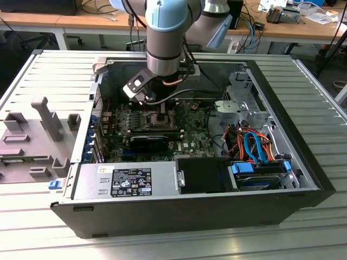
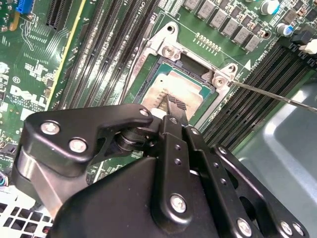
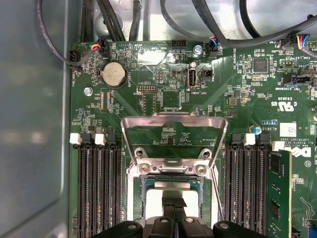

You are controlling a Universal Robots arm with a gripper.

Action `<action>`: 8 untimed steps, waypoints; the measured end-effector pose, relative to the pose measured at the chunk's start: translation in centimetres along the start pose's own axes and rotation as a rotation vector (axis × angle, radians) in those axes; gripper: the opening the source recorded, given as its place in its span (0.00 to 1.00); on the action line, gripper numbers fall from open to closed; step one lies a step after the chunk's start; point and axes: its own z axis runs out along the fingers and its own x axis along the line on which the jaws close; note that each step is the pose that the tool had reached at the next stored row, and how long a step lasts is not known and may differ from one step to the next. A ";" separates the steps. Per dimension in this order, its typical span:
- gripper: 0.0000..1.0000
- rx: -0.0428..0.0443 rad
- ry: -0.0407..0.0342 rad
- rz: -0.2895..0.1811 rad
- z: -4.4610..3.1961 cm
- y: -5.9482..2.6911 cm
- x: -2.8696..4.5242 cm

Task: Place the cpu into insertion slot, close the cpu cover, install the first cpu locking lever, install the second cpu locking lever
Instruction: 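Place the cpu into insertion slot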

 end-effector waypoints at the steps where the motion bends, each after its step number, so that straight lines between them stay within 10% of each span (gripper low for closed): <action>1: 0.11 0.0002 0.0002 0.000 0.04 0.00 -0.01; 8: 0.11 -0.0001 0.0011 0.000 -0.81 0.02 0.03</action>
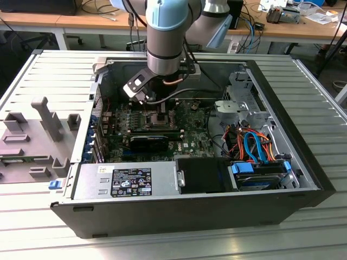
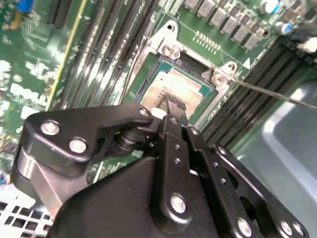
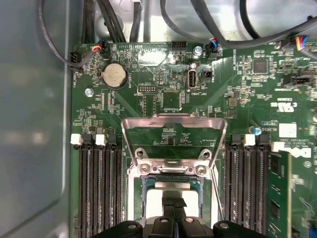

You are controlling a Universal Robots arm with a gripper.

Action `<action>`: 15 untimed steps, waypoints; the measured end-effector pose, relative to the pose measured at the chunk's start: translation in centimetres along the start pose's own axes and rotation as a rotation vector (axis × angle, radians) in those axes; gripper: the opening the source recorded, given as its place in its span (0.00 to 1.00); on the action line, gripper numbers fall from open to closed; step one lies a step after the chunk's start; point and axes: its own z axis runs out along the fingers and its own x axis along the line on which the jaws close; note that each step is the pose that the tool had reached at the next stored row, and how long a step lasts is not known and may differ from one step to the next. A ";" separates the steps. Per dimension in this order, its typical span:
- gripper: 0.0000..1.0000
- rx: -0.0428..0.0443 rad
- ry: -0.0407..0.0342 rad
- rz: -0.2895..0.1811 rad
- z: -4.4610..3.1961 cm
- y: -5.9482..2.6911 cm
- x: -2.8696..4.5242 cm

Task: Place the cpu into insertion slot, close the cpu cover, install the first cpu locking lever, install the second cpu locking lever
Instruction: 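Place the cpu into insertion slot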

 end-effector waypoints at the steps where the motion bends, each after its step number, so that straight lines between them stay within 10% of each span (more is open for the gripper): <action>1: 0.11 0.0002 -0.0003 0.000 -0.36 -0.01 0.01; 8: 0.11 0.0002 -0.0009 0.000 -2.97 -0.04 0.14; 15: 0.11 0.0002 -0.0009 0.000 -3.35 -0.05 0.16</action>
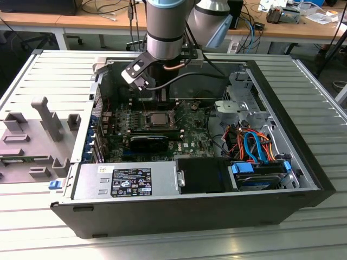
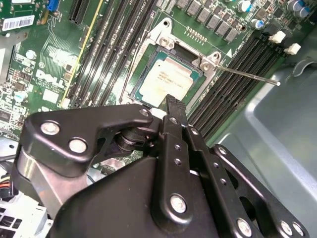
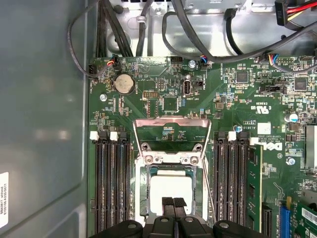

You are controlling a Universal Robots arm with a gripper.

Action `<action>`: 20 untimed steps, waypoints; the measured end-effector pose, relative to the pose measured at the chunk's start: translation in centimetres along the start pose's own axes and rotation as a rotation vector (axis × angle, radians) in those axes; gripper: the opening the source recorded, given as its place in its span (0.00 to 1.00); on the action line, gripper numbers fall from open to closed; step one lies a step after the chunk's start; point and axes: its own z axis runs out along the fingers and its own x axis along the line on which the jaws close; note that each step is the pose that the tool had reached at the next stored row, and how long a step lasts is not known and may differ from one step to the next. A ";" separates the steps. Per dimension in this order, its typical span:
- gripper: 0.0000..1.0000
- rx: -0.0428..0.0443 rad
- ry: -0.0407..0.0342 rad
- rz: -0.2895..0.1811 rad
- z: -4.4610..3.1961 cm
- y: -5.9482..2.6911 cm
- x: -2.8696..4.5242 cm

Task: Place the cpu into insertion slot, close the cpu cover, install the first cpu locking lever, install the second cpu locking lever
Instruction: 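Place the cpu into insertion slot, then close the cpu cover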

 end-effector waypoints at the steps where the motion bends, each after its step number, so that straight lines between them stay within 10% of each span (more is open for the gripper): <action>1: 0.11 0.0000 0.0000 0.000 -0.02 0.00 0.00; 20: 0.11 0.0000 -0.0001 0.000 -0.05 0.26 -0.06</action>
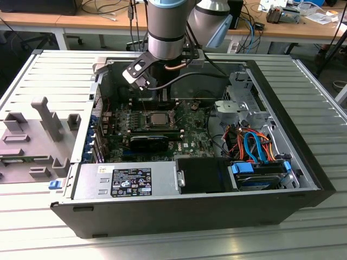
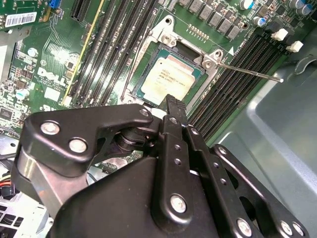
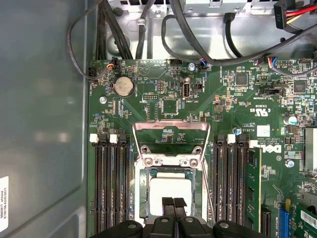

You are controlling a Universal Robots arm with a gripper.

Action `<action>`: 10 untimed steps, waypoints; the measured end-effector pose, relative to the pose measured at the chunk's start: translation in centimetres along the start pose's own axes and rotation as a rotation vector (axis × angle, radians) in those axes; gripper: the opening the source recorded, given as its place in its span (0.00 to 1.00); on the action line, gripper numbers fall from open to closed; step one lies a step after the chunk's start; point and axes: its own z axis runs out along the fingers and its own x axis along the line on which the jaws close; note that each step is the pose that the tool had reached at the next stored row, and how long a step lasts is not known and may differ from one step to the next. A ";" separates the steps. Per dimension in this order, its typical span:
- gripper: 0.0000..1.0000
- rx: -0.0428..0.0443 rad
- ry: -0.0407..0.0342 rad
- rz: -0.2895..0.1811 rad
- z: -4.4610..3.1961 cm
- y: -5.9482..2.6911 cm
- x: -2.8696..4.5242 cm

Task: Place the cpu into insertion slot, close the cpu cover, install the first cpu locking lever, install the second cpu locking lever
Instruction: 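Close the cpu cover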

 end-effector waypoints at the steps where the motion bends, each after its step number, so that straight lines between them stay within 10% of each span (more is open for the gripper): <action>1: 0.11 0.0000 0.0000 0.000 0.00 0.02 0.00; 10: 0.11 0.0002 -0.0001 0.000 -0.03 0.73 -0.01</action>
